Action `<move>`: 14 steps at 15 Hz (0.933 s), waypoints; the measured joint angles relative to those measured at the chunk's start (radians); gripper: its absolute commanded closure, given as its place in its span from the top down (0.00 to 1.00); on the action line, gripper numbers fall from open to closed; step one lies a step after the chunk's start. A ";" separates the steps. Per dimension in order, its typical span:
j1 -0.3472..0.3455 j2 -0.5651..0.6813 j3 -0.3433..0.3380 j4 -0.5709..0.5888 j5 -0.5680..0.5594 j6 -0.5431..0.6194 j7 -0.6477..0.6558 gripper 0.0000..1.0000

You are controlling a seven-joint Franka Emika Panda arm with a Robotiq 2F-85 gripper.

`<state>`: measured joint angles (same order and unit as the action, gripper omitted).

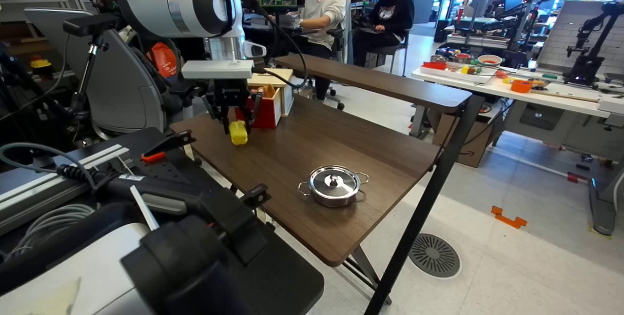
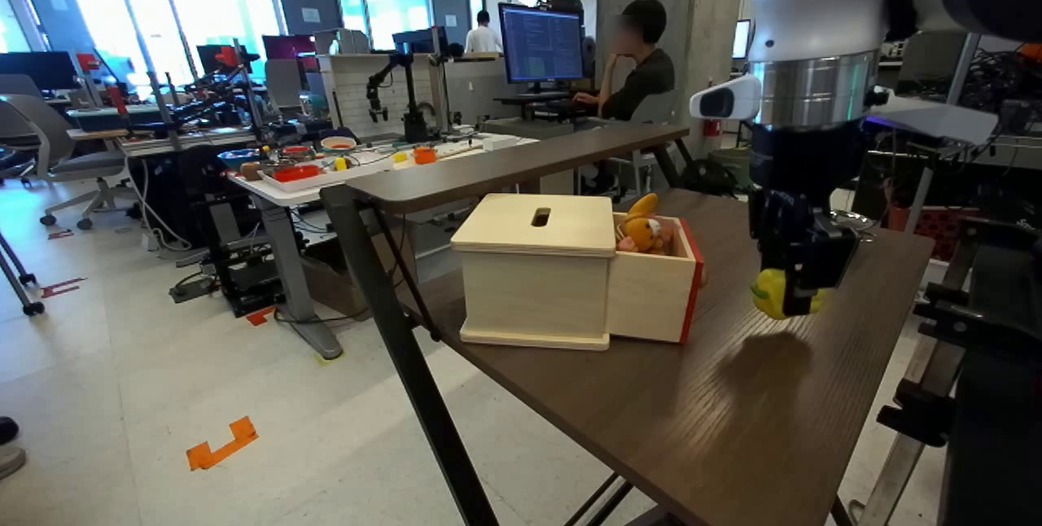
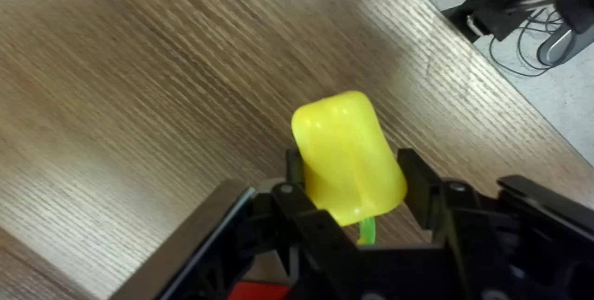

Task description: Move some objects on the right to the left and the objects on the left to the right

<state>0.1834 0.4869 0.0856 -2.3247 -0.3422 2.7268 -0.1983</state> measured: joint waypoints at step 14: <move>-0.285 0.016 0.039 0.235 0.219 -0.202 -0.262 0.28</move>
<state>-0.1012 0.5025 0.1248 -2.0897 -0.1234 2.5246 -0.4603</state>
